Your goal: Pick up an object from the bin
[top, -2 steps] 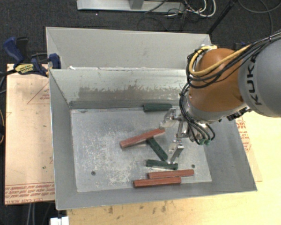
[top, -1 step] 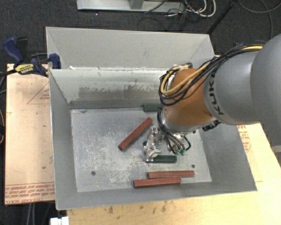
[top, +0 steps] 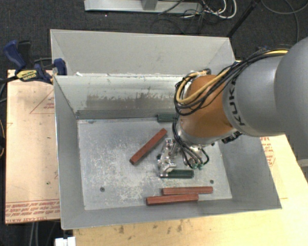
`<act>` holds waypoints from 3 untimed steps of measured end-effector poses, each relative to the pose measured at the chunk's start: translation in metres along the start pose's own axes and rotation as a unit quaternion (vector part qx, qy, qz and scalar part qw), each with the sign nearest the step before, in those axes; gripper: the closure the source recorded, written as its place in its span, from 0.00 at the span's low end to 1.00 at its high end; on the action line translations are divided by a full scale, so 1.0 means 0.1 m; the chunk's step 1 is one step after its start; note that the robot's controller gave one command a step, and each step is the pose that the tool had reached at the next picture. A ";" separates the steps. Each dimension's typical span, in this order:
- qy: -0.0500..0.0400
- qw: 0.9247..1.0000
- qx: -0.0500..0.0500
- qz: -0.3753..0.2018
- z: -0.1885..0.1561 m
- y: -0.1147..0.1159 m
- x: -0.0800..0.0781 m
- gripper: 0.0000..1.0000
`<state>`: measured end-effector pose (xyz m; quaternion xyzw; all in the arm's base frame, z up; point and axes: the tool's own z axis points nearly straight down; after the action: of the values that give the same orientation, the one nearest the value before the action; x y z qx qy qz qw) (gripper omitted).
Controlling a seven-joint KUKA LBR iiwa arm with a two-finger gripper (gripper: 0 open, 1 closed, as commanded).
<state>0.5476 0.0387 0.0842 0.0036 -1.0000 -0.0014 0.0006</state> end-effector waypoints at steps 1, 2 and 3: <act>0.000 1.000 0.001 0.011 -0.36 -0.03 0.09 1.00; 0.001 1.000 0.001 0.000 -0.87 -0.08 0.13 1.00; 0.001 1.000 0.000 -0.027 -0.28 0.60 -0.25 0.00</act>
Offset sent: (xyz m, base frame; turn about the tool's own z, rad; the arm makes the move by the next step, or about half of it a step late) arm -0.0146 -0.0126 0.1137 -0.0197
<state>0.5723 0.0989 0.1126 0.0308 -0.9995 -0.0013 0.0017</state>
